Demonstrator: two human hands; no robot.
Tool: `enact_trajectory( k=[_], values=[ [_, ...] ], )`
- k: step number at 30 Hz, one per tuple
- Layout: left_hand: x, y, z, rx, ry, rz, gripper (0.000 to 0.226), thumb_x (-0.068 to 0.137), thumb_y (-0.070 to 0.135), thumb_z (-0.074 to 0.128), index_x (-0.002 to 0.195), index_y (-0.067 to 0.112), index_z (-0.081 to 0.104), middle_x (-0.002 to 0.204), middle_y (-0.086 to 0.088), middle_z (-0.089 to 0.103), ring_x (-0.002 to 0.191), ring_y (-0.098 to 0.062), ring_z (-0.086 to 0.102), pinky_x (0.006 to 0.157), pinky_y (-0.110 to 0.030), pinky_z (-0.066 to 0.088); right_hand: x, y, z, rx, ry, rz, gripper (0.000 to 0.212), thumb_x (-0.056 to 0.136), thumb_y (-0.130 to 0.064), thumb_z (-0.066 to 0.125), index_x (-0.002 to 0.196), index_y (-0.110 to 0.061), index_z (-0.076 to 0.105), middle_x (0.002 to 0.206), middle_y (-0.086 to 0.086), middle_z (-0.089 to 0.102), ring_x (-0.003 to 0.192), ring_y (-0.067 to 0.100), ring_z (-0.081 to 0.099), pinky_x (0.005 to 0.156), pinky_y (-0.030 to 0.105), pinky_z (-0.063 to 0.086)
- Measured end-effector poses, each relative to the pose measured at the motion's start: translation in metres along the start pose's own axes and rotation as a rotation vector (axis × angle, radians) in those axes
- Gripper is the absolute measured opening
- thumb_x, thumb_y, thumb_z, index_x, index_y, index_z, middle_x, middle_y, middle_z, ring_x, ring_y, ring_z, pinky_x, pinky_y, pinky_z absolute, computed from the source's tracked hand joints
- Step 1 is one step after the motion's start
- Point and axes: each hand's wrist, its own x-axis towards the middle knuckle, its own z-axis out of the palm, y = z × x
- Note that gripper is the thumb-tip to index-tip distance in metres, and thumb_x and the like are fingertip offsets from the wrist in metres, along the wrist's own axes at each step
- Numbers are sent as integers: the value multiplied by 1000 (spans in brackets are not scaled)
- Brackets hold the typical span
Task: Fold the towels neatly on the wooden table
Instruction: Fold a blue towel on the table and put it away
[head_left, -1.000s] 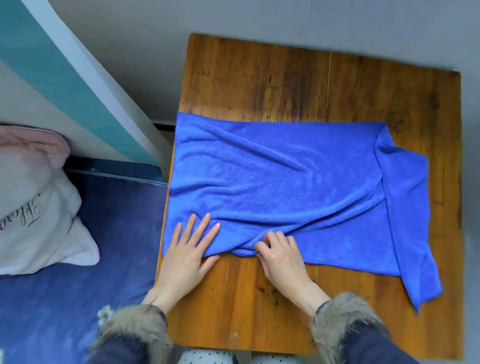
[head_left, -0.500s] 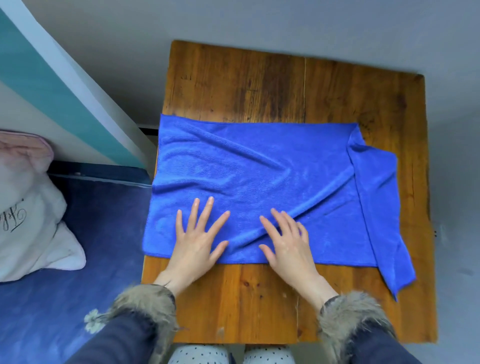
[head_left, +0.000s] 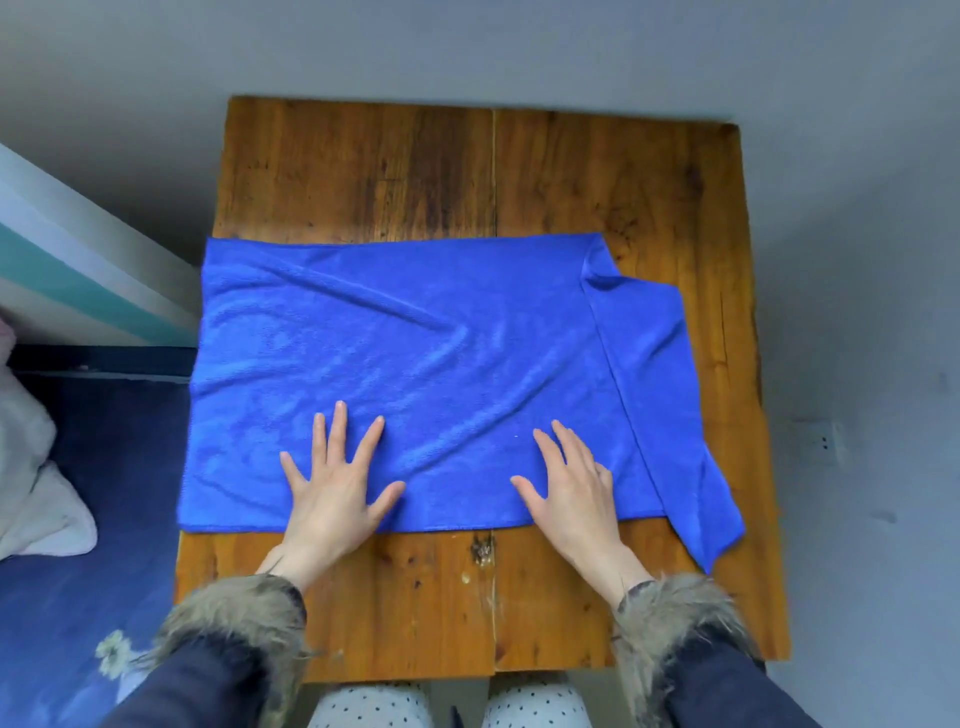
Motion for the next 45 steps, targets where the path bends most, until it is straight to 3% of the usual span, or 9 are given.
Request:
enact_trajectory(
  k=[4, 9, 13, 19, 27, 32, 37, 41, 45],
  values=[
    [6, 73, 22, 31, 165, 169, 70, 84, 42, 61, 144, 23, 30, 157, -11, 5, 144, -30, 0, 99, -71, 21, 16, 59, -32, 106, 313, 51, 33, 75, -27, 61, 103, -9, 65, 101, 10, 65, 92, 34, 63, 70, 43, 49],
    [28, 174, 42, 23, 121, 211, 64, 82, 43, 50, 141, 23, 34, 155, -11, 19, 142, -33, 16, 96, -72, 29, 49, 139, -65, 270, 322, 244, 37, 84, -18, 64, 117, -5, 55, 114, 15, 56, 105, 34, 53, 86, 42, 42],
    [41, 211, 58, 77, 66, 148, 80, 83, 55, 54, 148, 32, 13, 158, -3, -5, 144, -32, -9, 98, -76, 5, 64, 165, -70, 510, 160, 495, 40, 86, -27, 63, 118, -6, 52, 108, 11, 61, 107, 29, 55, 84, 30, 37],
    [41, 212, 52, 150, 20, 95, 89, 80, 64, 51, 147, 38, -1, 156, 1, -18, 142, -28, -20, 102, -73, 8, 81, 165, -67, 877, -62, 600, 25, 81, -18, 66, 92, 4, 64, 91, 14, 68, 89, 28, 64, 70, 31, 43],
    [39, 223, 46, 89, 10, 48, 89, 78, 55, 62, 148, 35, 9, 157, 0, -10, 143, -28, -16, 102, -72, 8, 110, 221, -128, 942, 245, 604, 8, 81, -11, 65, 88, -13, 62, 91, 5, 64, 87, 21, 60, 81, 34, 48],
    [48, 246, 38, -75, 171, 29, 56, 85, 29, 61, 136, 18, 41, 152, -13, 20, 142, -33, 10, 110, -61, 12, 107, 210, -126, 709, 230, 351, 19, 85, -11, 61, 104, -11, 62, 100, 5, 62, 87, 16, 56, 79, 23, 42],
    [82, 286, 16, -494, 271, 112, 32, 89, 7, 51, 121, 7, 55, 124, -12, 51, 118, -30, 45, 98, -38, 39, 73, 177, -91, 388, -146, -199, 32, 91, -12, 55, 122, -8, 59, 131, 4, 55, 121, 18, 49, 103, 24, 34],
    [105, 319, 2, -540, 287, 208, 37, 92, 20, 54, 127, 13, 49, 124, -7, 49, 113, -24, 49, 90, -37, 45, 57, 188, -89, 416, -61, -206, 26, 92, -11, 51, 115, -8, 64, 125, 3, 61, 119, 17, 53, 102, 27, 37],
    [121, 348, 1, -178, 245, 373, 65, 85, 30, 63, 141, 21, 32, 139, -10, 34, 114, -28, 43, 82, -41, 47, 43, 209, -95, 503, 12, -101, 23, 90, -7, 54, 110, -6, 66, 111, 4, 66, 104, 18, 60, 90, 17, 41]
  ],
)
